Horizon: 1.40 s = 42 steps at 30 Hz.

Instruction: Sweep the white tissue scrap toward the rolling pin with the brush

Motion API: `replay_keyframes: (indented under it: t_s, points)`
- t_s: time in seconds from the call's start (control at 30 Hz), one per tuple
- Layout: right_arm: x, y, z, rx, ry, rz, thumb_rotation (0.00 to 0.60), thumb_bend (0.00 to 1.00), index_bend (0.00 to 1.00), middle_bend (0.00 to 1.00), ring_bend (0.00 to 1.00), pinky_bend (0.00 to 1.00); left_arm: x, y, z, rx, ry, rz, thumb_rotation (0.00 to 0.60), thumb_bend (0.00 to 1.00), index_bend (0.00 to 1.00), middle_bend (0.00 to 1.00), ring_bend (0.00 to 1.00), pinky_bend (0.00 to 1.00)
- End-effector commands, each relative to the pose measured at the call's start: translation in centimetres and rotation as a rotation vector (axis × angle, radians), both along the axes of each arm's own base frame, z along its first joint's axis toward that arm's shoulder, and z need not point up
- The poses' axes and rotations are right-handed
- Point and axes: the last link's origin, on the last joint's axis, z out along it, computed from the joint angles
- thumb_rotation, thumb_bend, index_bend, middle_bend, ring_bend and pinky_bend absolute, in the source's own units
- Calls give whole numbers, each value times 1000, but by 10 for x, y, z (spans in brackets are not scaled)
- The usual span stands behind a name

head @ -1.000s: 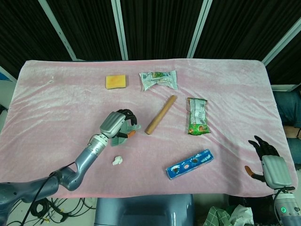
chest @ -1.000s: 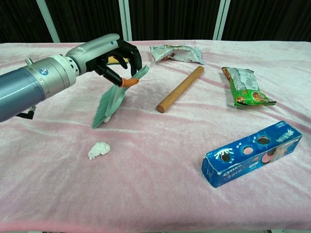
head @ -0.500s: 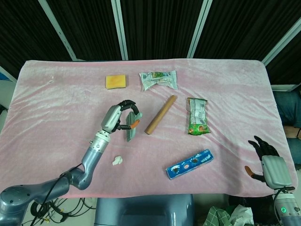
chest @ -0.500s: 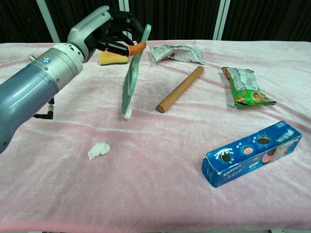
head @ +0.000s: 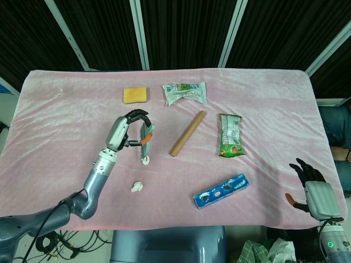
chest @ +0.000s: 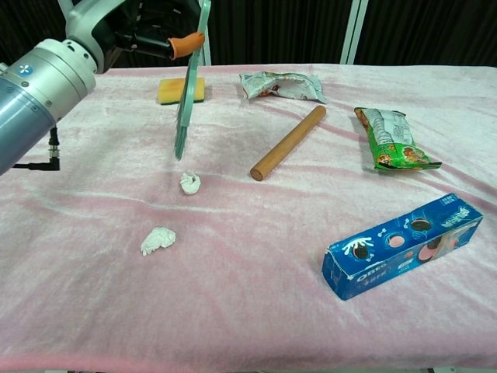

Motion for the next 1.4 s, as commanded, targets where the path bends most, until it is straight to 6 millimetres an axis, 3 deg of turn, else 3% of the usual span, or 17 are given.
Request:
replay_keyframes:
  t_s: [0.03, 0.17, 0.3, 0.6, 0.7, 1.4]
  points:
    - [0, 0, 0, 0, 1, 1, 600, 201, 175, 47, 100, 149, -21, -11, 7, -74, 126, 29, 600, 383, 637, 661, 255, 313]
    - [0, 0, 0, -1, 1, -1, 600, 201, 175, 47, 100, 149, -35, -23, 20, -116, 201, 62, 600, 382, 636, 662, 255, 313]
    - [0, 0, 0, 1, 1, 0, 600, 201, 175, 47, 100, 149, -52, -46, 33, -165, 289, 100, 600, 382, 635, 661, 255, 313]
    - [0, 1, 0, 0, 2, 0, 600, 202, 175, 47, 100, 149, -73, -91, 35, -171, 307, 177, 600, 383, 635, 661, 255, 309]
    - [1, 1, 0, 2, 2, 1, 600, 202, 174, 47, 100, 149, -70, -104, 31, -120, 303, 189, 600, 383, 635, 661, 255, 306]
    - [1, 1, -1, 4, -2, -1, 600, 202, 175, 47, 100, 152, -18, -114, -4, -147, 317, 155, 600, 383, 644, 667, 255, 297]
